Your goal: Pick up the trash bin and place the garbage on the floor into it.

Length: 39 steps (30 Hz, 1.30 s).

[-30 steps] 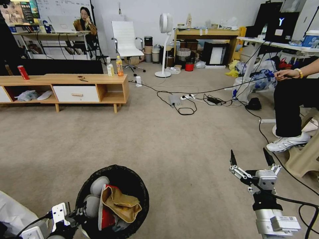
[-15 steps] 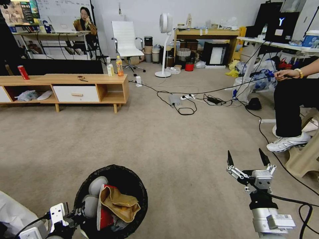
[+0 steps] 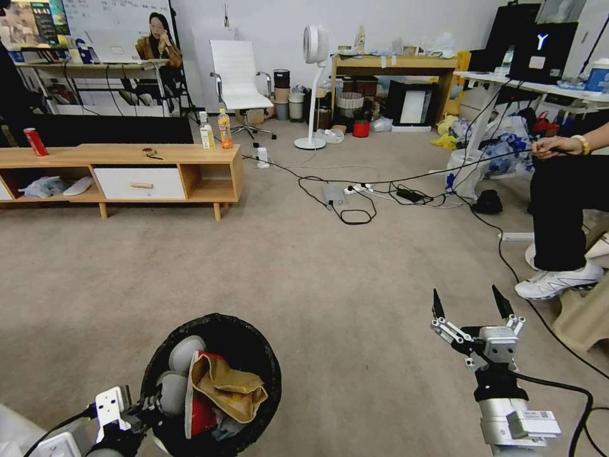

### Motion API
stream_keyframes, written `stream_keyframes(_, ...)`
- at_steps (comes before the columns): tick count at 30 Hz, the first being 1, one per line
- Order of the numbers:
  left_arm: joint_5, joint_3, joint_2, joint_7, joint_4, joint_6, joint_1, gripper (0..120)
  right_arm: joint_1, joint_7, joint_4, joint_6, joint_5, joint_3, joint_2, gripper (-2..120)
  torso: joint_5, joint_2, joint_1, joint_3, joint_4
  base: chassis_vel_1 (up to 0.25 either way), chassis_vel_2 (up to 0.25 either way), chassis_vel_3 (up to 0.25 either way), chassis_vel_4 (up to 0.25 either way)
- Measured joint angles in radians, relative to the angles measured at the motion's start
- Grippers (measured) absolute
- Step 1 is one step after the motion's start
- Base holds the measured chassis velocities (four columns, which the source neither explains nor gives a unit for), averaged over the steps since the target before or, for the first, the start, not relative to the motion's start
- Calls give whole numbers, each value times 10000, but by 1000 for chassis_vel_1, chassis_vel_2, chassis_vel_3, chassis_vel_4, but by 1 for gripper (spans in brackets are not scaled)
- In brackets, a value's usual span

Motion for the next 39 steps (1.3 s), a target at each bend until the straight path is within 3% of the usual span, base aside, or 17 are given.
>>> stream_keyframes(39, 40, 4, -12, 10, -98, -4, 93, 3, -27, 29, -13, 86, -36, 25, -118, 100, 0, 1, 0, -1, -2, -98, 95, 96, -95)
